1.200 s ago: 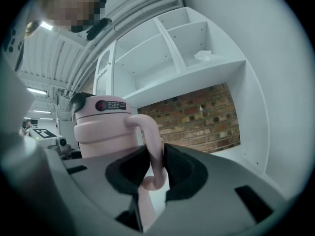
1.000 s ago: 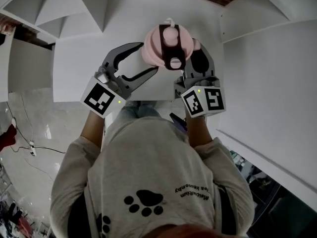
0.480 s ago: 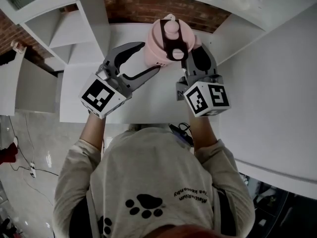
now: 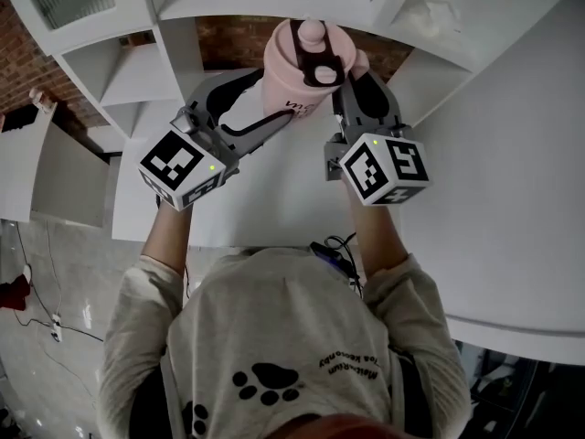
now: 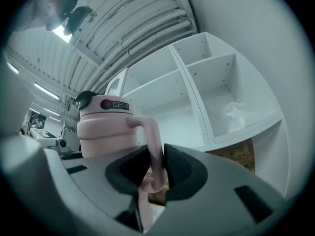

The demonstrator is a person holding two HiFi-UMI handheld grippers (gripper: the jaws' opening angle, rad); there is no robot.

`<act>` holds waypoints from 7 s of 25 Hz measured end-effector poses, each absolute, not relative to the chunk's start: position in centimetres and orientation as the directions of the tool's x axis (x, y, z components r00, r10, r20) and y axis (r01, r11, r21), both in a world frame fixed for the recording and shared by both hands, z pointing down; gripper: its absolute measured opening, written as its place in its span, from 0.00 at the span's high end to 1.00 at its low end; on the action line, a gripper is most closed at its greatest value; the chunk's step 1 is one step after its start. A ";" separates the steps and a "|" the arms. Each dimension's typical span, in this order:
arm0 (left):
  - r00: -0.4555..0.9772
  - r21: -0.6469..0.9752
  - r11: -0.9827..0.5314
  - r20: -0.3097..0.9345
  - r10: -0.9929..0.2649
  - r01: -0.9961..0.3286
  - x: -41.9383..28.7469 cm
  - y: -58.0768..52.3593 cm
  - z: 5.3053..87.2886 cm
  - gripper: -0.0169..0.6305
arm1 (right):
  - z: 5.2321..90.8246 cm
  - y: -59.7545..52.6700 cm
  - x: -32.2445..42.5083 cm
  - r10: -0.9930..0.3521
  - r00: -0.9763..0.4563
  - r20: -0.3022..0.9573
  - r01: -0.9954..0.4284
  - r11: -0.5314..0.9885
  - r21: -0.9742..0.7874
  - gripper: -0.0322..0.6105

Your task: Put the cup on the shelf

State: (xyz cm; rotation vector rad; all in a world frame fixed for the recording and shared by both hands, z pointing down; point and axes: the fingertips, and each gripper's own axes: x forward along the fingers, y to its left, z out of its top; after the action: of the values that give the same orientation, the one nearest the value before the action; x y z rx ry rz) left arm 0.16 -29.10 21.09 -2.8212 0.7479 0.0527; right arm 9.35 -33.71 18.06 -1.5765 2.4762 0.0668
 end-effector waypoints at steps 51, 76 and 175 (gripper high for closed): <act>0.844 -0.343 -0.771 -0.212 -0.494 -0.537 0.6 -36.9 1.8 0.52 | -1.9 -41.4 9.6 -0.812 -0.445 -0.378 -0.878 0.478 0.005 0.81; 0.860 -0.348 -0.786 -0.195 -0.472 -0.511 0.9 -38.0 2.6 0.52 | -1.0 -42.3 10.1 -0.833 -0.400 -0.382 -0.900 0.436 -0.010 0.81; 0.809 -0.129 -0.806 -0.227 -0.543 -0.577 -0.2 -40.6 4.0 0.60 | 3.9 -37.4 9.7 -0.847 -0.381 -0.372 -0.921 0.383 0.071 0.94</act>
State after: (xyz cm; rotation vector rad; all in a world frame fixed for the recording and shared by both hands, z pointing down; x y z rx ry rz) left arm -0.16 -40.60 4.03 -2.8026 0.8764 0.2654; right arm 9.72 -37.35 3.86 -1.5582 2.3710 0.3885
